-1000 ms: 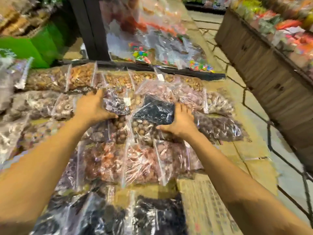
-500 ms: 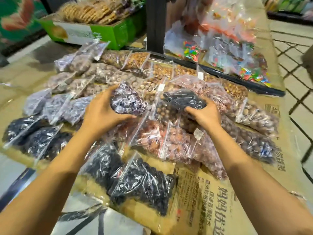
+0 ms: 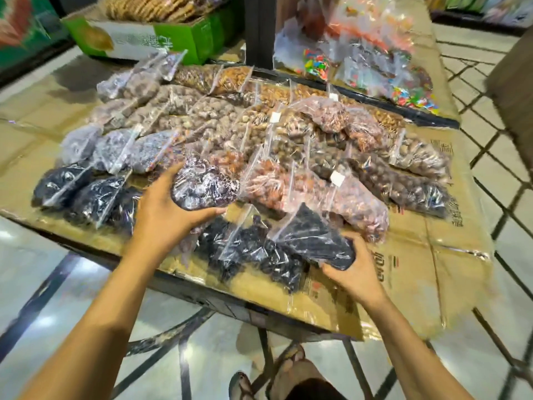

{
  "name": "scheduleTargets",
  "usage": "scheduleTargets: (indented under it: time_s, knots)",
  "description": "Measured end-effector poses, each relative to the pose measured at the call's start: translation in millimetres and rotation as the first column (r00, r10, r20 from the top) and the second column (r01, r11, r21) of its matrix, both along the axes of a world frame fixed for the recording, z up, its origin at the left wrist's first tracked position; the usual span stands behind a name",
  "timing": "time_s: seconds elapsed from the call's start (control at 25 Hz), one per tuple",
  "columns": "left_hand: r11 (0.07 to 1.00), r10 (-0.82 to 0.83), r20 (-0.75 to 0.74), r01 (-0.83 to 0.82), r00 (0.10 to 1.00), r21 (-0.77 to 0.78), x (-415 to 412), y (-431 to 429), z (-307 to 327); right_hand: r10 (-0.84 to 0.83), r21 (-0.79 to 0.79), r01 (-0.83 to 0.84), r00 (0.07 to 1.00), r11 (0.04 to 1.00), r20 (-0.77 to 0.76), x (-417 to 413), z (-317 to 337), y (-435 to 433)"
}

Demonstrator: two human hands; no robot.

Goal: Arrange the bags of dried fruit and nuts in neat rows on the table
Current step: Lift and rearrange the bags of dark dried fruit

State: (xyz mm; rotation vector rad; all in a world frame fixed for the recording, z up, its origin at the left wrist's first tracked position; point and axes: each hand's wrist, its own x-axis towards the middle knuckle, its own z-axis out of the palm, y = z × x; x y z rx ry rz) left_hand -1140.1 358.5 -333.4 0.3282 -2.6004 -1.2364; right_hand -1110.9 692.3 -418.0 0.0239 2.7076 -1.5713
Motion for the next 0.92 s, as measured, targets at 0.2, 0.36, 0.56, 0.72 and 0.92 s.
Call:
scheduleTargets:
  time_s: [0.2,0.36,0.56,0.72,0.92]
  knots:
    - [0.997,-0.070,0.054,0.071,0.996,-0.004,31,8,-4,0.007,0.139,-0.030,0.987,0.990,0.163,28,-15,16]
    - [0.998,-0.070,0.060,0.071,0.996,-0.002,46,29,5,0.120,0.434,-0.214,0.965,0.875,0.235,24,-7,15]
    - [1.000,-0.028,0.094,0.028,0.995,-0.005,61,65,6,0.230,0.450,-0.401,0.893,0.798,0.387,13,9,22]
    - [0.981,-0.067,0.140,0.091,0.988,-0.174,71,72,-1,0.238,0.288,-0.318,0.930,0.903,0.281,11,19,14]
    - [0.923,-0.197,0.183,0.246,0.963,-0.298,85,63,-8,0.327,0.267,-0.389,0.912,0.881,0.249,0,62,-12]
